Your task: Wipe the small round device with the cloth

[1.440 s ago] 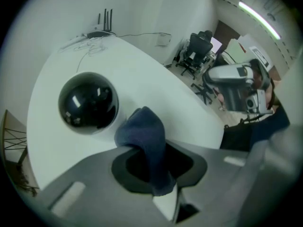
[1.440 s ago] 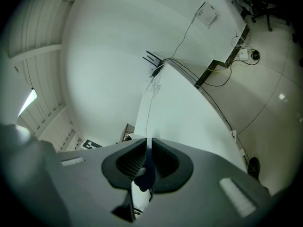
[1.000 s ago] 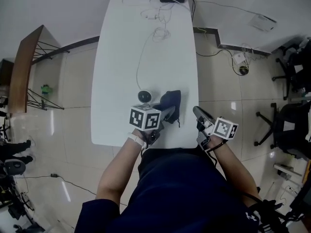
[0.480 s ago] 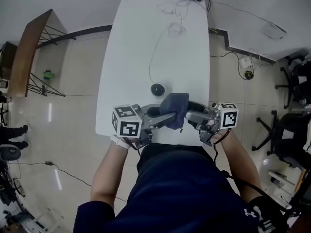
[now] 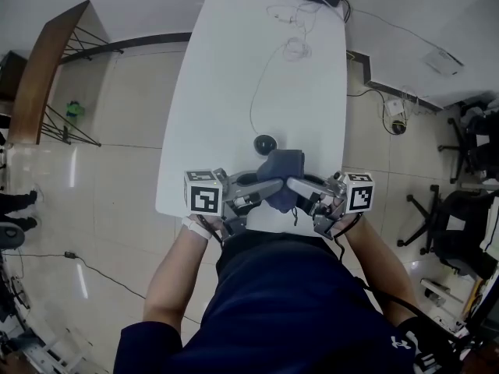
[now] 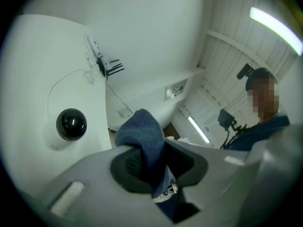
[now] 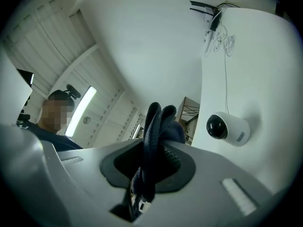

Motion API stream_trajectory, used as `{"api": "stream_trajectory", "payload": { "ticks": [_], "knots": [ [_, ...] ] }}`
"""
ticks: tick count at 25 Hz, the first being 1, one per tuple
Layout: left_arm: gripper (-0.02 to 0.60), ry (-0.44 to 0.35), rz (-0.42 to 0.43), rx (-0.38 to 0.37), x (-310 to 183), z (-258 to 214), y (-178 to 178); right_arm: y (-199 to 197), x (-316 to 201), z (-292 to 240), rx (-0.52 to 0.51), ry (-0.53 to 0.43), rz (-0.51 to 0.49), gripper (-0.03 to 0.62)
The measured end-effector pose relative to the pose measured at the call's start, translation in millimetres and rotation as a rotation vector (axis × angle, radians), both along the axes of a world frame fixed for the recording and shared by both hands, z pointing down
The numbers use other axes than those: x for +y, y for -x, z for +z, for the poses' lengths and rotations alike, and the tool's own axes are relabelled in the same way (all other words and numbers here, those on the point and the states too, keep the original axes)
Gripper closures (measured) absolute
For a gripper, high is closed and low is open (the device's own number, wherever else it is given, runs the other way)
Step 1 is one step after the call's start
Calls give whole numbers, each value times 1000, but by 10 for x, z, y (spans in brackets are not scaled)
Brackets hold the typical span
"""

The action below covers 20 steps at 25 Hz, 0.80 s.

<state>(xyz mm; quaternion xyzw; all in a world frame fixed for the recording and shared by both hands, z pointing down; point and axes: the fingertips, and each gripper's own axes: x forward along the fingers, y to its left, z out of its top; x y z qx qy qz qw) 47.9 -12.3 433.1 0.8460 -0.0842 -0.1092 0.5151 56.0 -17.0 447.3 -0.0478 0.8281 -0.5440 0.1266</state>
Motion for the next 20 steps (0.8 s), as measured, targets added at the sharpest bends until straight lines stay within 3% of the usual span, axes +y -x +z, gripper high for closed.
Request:
{"api": "stream_trajectory", "payload": {
  "ticks": [4, 6, 8, 10, 14, 17, 20],
  "knots": [
    [435, 47, -106, -18, -136, 200, 170, -211, -355, 74, 49, 16, 131, 528],
    [426, 53, -147, -55, -154, 287, 304, -374, -663, 185, 186, -30, 183, 528],
    [426, 51, -185, -93, -131, 355, 435, -475, -998, 324, 360, -101, 174, 528],
    [426, 48, -223, -135, -81, 412, 540, -446, -1305, 509, 505, -158, 107, 528],
    [426, 11, -284, -291, 48, 549, 627, -118, -1624, 1002, 656, -195, -103, 526],
    [426, -3, -288, -369, 159, 606, 602, 171, -1643, 1314, 645, -176, -244, 526],
    [426, 27, -325, -365, 256, 625, 652, 396, -1544, 1537, 632, -179, -385, 526]
  ]
}}
